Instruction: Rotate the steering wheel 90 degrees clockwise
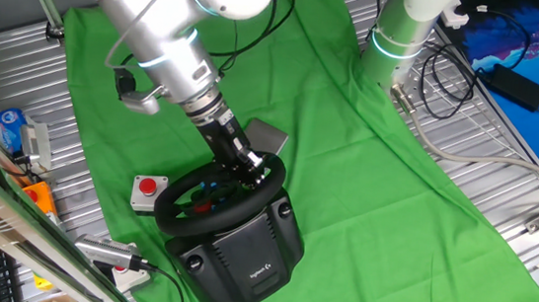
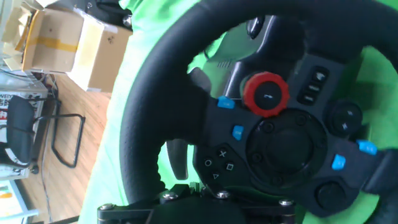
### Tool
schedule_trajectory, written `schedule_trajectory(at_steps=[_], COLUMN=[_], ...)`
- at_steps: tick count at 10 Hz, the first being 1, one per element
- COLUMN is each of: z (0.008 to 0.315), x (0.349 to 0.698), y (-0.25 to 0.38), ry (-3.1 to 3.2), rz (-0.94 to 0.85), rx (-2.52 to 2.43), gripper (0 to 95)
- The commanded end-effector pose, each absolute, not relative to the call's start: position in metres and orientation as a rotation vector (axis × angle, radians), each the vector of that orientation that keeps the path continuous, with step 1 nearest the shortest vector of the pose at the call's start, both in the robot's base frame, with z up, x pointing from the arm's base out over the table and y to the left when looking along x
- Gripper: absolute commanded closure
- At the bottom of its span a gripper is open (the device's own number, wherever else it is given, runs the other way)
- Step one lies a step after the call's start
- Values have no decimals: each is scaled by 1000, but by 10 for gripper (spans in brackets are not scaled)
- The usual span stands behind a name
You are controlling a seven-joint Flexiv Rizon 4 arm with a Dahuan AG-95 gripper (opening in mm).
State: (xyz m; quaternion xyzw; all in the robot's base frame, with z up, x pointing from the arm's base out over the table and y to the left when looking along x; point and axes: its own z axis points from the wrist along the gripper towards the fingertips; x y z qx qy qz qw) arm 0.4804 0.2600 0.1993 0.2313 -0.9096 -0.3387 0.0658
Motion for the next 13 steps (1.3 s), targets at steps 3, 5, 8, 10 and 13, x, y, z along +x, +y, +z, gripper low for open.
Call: schedule_trajectory(at_steps=[3, 5, 8, 10, 13], z=[199, 198, 194, 193, 190], x=[476, 476, 474, 473, 470], y=[259, 257, 247, 242, 231], ry=[-2750, -2749, -2734, -2728, -2712], rz=[-978, -967, -977, -981, -985], rx=[754, 778, 808, 809, 845], gripper=[950, 950, 950, 950, 950])
